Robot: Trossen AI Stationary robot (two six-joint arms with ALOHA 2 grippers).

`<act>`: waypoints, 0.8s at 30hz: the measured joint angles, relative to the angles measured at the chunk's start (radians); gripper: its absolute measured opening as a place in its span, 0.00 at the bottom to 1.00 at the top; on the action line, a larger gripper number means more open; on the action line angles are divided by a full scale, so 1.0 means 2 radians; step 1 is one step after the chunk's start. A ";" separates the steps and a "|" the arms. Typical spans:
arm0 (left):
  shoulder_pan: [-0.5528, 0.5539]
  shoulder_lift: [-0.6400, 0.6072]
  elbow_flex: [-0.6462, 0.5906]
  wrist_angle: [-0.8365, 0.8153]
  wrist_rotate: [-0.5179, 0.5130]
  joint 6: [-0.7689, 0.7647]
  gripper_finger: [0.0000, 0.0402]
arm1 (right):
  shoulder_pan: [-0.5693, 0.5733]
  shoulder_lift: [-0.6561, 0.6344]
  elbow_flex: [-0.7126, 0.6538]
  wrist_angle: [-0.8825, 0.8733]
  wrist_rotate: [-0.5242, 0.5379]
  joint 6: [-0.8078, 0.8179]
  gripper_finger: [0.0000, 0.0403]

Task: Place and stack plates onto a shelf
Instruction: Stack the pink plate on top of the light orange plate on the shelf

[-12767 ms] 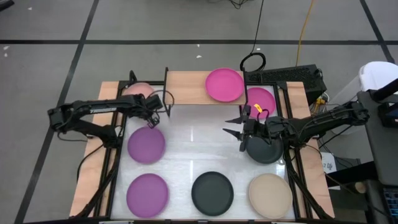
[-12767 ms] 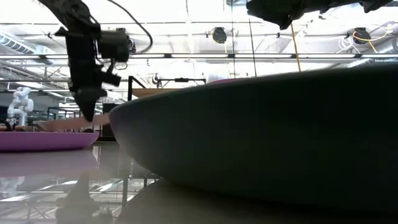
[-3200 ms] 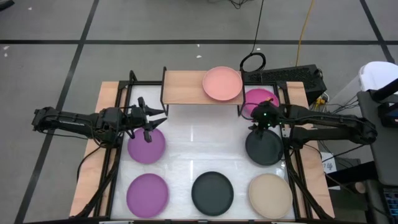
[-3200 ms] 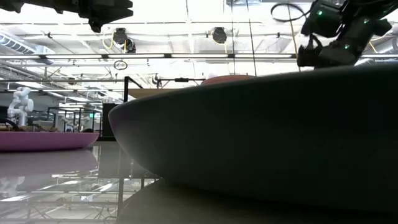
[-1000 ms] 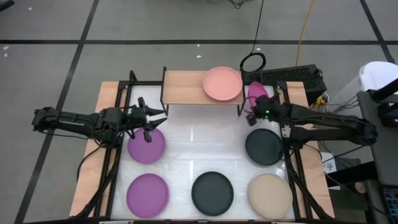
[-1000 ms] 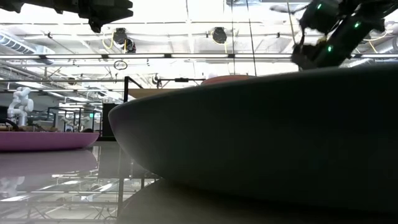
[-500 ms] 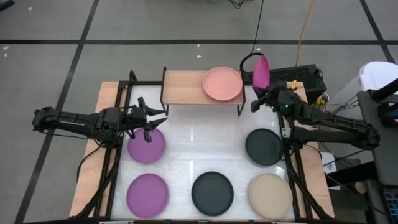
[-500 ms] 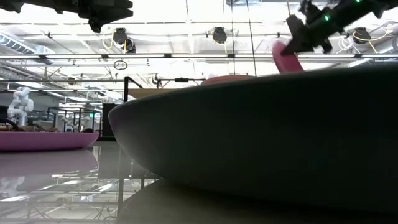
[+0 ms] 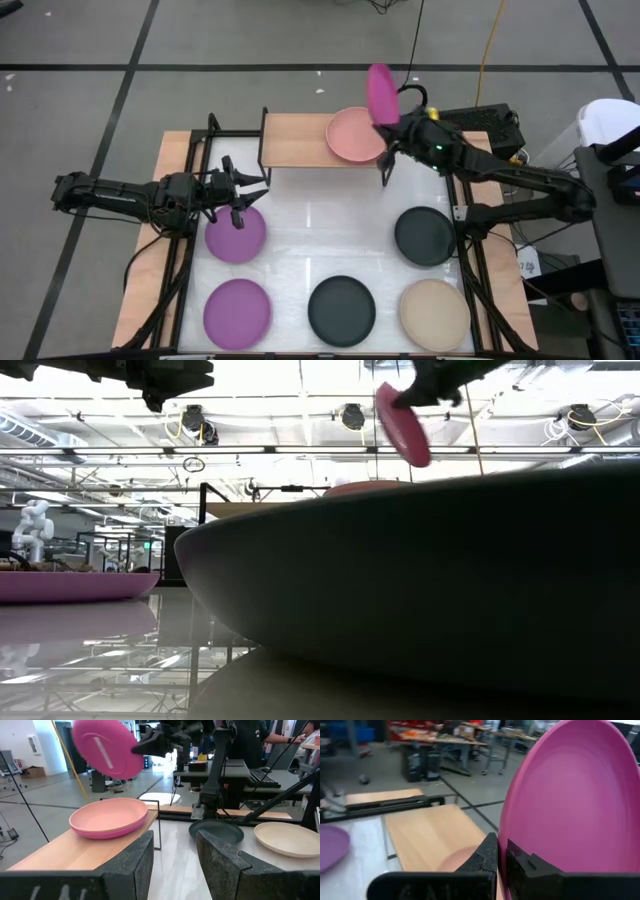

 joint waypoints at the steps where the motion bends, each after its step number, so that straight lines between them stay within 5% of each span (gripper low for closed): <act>1: 0.000 0.000 0.000 0.000 0.000 0.001 0.39 | 0.000 0.017 0.012 0.000 -0.005 -0.005 0.00; 12: 0.000 0.000 0.000 -0.004 0.000 0.001 0.39 | 0.002 0.161 0.086 -0.106 -0.017 -0.086 0.00; 24: 0.000 0.000 0.000 -0.004 0.000 0.001 0.39 | 0.016 0.166 0.086 -0.142 -0.013 -0.092 0.05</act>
